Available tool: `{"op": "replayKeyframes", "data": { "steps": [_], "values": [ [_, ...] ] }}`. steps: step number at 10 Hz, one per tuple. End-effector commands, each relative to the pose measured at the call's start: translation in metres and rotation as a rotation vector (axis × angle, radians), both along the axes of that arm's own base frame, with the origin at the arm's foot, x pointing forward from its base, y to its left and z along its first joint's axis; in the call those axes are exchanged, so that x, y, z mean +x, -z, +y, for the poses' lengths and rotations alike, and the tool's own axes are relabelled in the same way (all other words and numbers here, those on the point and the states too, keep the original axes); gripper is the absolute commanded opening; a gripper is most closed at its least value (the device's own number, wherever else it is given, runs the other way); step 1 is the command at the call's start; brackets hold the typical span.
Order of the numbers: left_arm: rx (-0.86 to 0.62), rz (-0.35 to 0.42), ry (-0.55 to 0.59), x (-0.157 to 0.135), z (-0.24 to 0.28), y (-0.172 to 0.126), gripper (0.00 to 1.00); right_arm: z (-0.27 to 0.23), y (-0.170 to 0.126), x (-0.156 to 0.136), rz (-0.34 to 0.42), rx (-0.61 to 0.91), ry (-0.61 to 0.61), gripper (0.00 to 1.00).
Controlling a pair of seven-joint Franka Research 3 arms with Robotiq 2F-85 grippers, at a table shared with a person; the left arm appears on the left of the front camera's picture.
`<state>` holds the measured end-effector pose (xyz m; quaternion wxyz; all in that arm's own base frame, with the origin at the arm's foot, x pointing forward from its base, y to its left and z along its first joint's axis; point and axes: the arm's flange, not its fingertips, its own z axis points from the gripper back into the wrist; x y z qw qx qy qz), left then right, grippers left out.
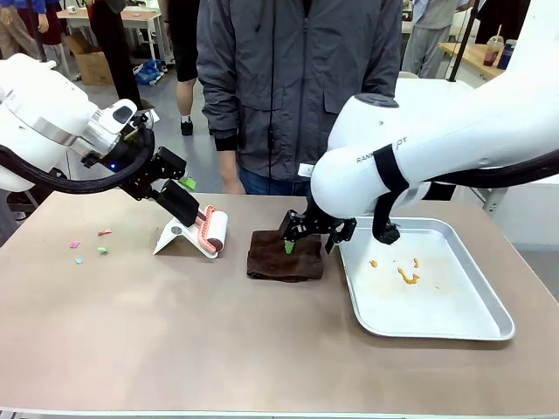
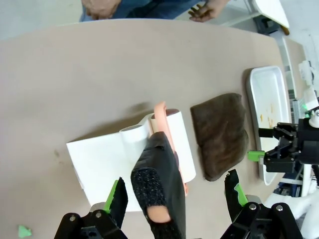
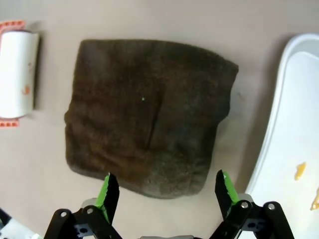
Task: Clean the surface of the table.
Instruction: Hold the Lint Roller with your left hand and the towel with your right hand.
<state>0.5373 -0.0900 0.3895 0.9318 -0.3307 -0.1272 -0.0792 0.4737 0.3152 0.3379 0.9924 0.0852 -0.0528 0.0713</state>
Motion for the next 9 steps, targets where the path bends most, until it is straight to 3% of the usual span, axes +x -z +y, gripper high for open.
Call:
{"op": "replayKeyframes", "data": {
  "steps": [1, 9],
  "values": [
    [0.026, 0.036, -0.045, 0.001, 0.002, -0.004, 1.0, 0.023, 0.0, 0.018, 0.024, -0.062, 0.035, 1.0],
    [0.046, 0.1, -0.025, -0.005, -0.006, -0.003, 1.0, 0.029, 0.027, 0.034, 0.05, -0.162, 0.148, 1.0]
  ]
}}
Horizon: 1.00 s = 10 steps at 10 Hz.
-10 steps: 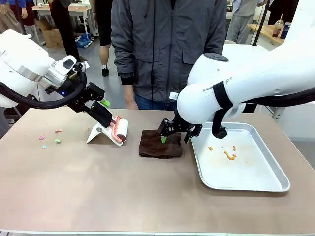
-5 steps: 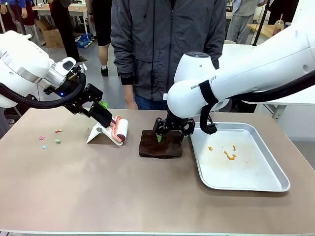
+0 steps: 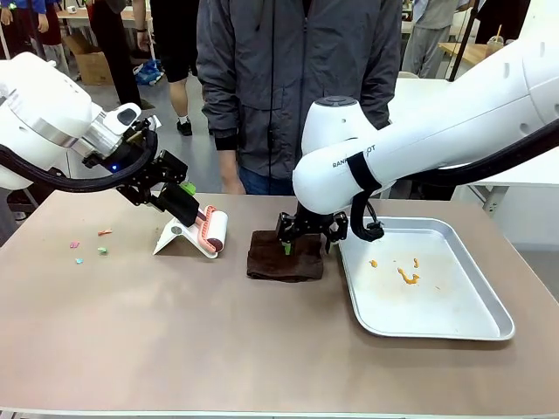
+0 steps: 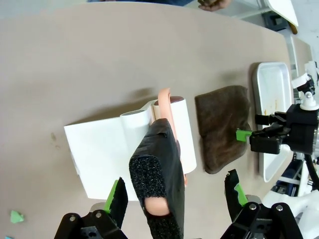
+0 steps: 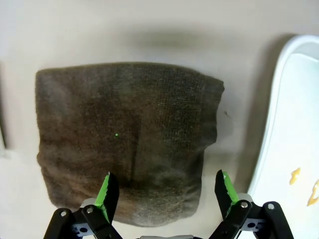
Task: Clean the surface of the table.
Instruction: Hold the Lint Roller with your left hand and the towel with your right hand.
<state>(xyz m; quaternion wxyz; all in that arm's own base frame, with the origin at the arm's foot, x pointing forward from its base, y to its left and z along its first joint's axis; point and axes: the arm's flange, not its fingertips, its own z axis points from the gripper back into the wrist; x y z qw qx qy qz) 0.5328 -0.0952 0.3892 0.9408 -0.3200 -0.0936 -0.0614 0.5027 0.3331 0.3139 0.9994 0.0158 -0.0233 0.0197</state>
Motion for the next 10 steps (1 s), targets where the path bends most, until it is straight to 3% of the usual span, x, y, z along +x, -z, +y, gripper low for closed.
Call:
{"op": "replayKeyframes", "data": {
  "steps": [1, 3, 7, 8, 9, 10],
  "values": [
    [0.021, 0.026, -0.011, -0.002, 0.001, -0.004, 1.0, 0.011, 0.007, 0.006, -0.013, -0.023, 0.059, 1.0],
    [0.022, 0.027, -0.017, -0.003, 0.008, -0.003, 1.0, 0.012, 0.011, 0.008, -0.06, 0.0, 0.109, 1.0],
    [-0.004, 0.026, -0.01, -0.004, 0.016, -0.002, 1.0, 0.012, 0.017, 0.009, -0.042, -0.001, 0.123, 1.0],
    [-0.006, 0.021, -0.005, -0.005, 0.017, -0.002, 0.6, 0.013, 0.017, 0.009, -0.037, -0.01, 0.117, 0.4],
    [-0.008, 0.02, -0.006, -0.005, 0.017, -0.003, 0.42, 0.013, 0.017, 0.009, -0.034, -0.004, 0.119, 0.4],
    [-0.013, 0.009, -0.01, -0.004, 0.017, -0.003, 0.02, 0.013, 0.018, 0.009, -0.033, -0.003, 0.119, 0.0]
  ]
}}
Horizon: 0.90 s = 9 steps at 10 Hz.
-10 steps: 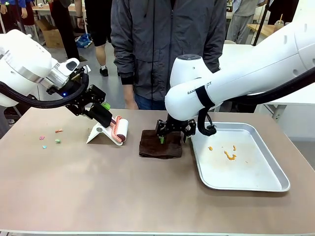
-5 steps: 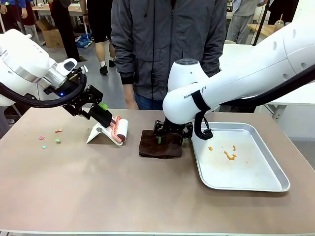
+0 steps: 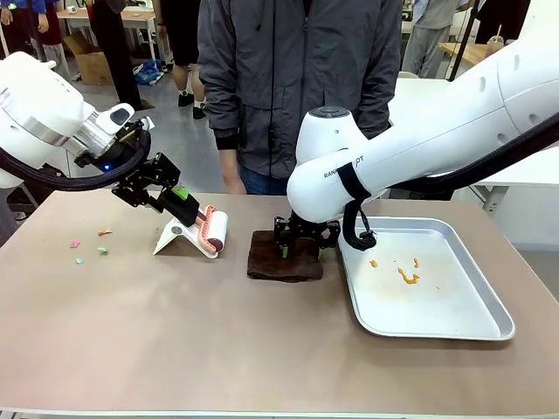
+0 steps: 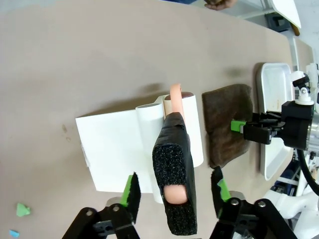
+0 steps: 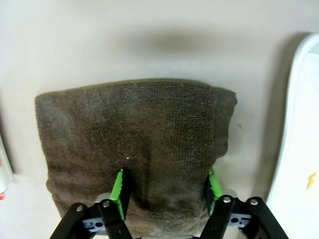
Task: Clean the surface of the table.
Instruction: Hold the Lint Roller with your left hand and the towel with your right hand.
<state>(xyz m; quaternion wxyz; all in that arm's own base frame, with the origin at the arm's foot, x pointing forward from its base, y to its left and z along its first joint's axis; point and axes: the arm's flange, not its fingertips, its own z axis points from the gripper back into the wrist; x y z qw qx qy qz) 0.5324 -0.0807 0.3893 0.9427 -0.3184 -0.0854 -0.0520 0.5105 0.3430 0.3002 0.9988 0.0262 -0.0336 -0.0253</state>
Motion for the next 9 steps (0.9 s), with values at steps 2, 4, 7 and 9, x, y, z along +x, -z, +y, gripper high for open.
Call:
{"op": "replayKeyframes", "data": {
  "steps": [2, 4, 7, 9],
  "values": [
    [-0.027, -0.032, 0.004, -0.0037, 0.0041, -0.0036, 0.0, 0.002, 0.0073, 0.0022, -0.003, -0.022, 0.032, 0.0],
    [-0.024, -0.032, 0.006, -0.0044, 0.0046, -0.0039, 0.05, 0.0005, 0.0092, 0.0035, 0.005, -0.02, 0.039, 0.0],
    [-0.023, -0.039, 0.008, -0.0049, 0.005, -0.005, 0.0, -0.002, 0.0108, 0.0042, 0.014, -0.017, 0.052, 0.0],
    [-0.031, -0.041, 0.007, -0.006, 0.0053, -0.0053, 0.0, -0.0031, 0.0114, 0.0044, 0.016, -0.01, 0.06, 0.0]
  ]
}}
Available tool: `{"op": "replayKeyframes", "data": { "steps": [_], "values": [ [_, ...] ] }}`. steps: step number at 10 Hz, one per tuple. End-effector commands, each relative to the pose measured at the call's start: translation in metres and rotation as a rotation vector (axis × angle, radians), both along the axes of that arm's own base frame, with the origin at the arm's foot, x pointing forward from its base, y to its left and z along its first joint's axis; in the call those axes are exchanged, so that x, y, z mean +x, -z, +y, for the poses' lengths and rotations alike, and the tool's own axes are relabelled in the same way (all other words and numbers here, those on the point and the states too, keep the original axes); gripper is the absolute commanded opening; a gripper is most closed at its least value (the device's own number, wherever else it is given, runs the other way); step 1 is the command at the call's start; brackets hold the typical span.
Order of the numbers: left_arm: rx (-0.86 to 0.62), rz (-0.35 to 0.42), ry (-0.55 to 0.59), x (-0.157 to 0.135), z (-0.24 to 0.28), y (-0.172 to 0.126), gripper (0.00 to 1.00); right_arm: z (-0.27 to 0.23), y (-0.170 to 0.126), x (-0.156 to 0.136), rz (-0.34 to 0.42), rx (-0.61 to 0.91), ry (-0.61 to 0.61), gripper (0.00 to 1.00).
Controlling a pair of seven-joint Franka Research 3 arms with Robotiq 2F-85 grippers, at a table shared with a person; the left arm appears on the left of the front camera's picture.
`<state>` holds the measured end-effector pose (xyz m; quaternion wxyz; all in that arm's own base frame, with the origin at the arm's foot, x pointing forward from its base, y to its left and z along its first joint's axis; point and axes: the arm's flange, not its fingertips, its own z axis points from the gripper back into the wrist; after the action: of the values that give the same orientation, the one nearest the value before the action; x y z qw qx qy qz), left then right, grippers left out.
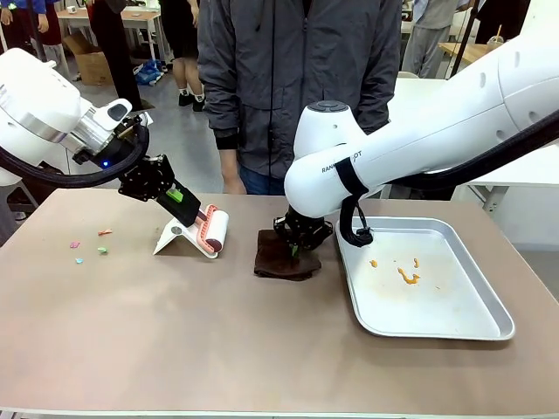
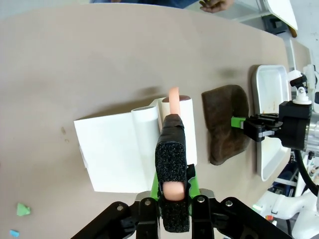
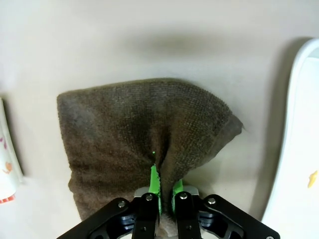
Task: Clean the surface of the table.
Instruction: Hold the Lint Roller with your left hand and the towel with your right hand.
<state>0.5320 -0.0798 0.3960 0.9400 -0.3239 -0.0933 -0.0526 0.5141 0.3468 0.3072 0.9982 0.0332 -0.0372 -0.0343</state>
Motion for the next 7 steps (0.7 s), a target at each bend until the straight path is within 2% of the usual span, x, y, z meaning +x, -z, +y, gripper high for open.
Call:
{"op": "replayKeyframes", "data": {
  "steps": [1, 3, 6, 7],
  "values": [
    [-0.027, -0.023, 0.008, -0.006, 0.004, 0.001, 0.0, -0.01, 0.018, 0.0, 0.035, -0.014, 0.052, 0.0],
    [-0.068, -0.036, 0.0, -0.01, 0.003, -0.004, 0.0, -0.026, 0.009, -0.005, 0.038, 0.068, 0.081, 0.0],
    [-0.169, -0.104, -0.014, -0.03, 0.006, -0.022, 0.0, -0.079, -0.035, -0.021, -0.002, 0.298, 0.15, 0.0],
    [-0.227, -0.142, -0.042, -0.038, 0.01, -0.031, 0.0, -0.104, -0.047, -0.029, 0.003, 0.454, 0.163, 0.0]
  ]
}}
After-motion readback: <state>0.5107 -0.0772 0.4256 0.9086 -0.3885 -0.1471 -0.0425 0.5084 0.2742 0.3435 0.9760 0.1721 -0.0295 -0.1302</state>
